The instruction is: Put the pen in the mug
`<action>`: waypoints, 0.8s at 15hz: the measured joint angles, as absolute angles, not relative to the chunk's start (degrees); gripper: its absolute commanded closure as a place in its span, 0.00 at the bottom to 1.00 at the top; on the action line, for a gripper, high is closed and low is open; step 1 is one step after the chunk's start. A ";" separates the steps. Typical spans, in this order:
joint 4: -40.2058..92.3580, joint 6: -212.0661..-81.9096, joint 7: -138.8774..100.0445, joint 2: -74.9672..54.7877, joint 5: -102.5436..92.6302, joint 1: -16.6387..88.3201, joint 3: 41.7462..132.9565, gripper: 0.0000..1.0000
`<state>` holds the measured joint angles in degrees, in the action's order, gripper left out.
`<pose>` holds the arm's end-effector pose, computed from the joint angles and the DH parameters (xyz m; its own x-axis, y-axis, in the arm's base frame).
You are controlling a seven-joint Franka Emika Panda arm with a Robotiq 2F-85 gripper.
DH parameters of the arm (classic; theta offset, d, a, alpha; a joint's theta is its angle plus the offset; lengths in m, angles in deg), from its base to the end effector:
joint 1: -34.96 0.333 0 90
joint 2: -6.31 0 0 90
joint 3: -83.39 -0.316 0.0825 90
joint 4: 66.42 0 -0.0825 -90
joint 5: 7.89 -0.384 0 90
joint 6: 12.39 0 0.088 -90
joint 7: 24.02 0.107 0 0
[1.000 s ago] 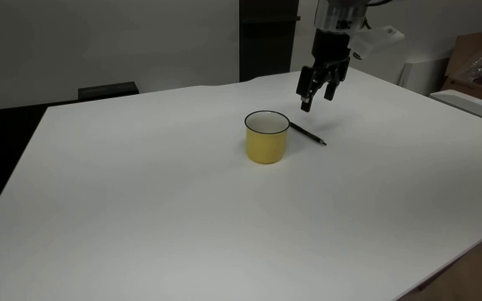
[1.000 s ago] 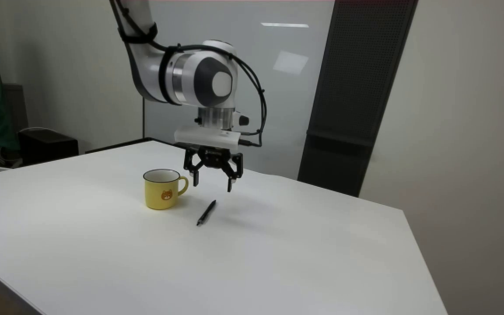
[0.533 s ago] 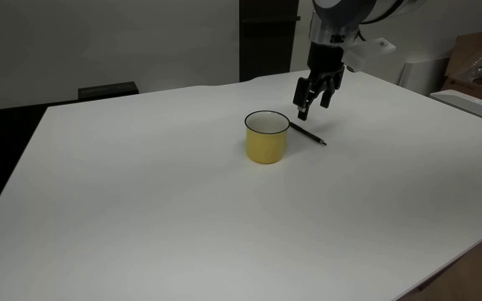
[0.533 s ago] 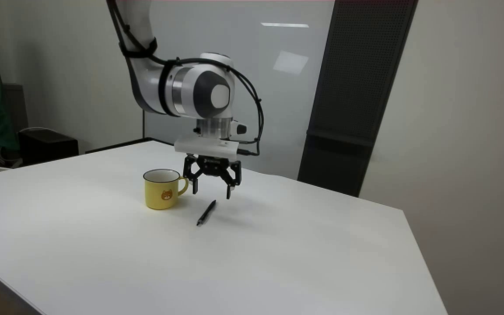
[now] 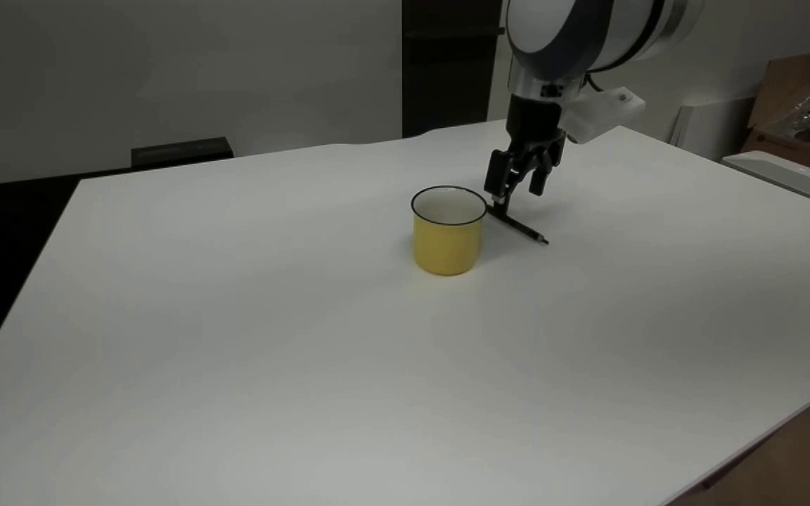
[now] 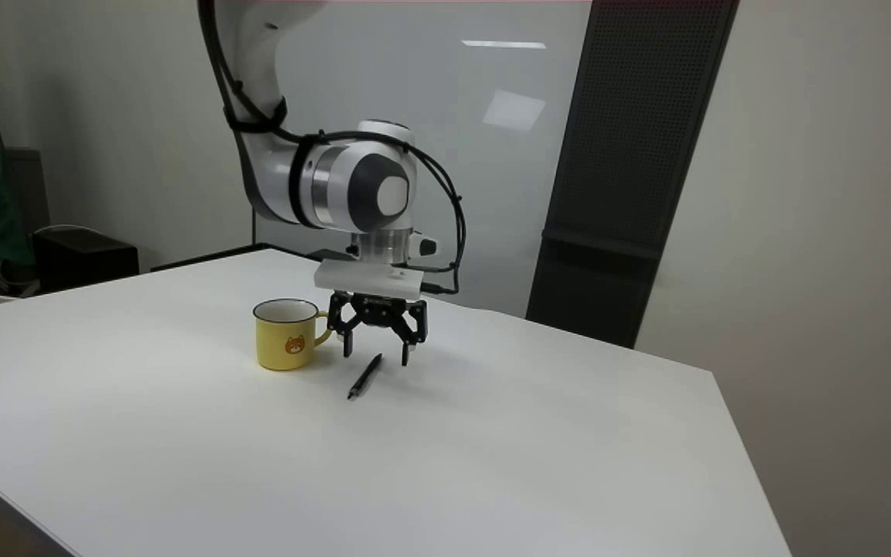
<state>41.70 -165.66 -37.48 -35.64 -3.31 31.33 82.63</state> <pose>0.6288 -0.0293 0.1193 0.9672 0.2496 0.0463 0.2477 -0.9679 0.0430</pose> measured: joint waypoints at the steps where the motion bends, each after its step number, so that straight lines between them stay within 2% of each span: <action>1: 41.10 -165.66 -37.46 -36.28 -3.31 31.38 82.63 0.33; 10: 36.90 -165.65 -37.36 -39.96 -3.35 31.73 82.61 0.95; 12: 36.63 -165.65 -37.36 -40.07 -3.35 31.80 82.60 1.00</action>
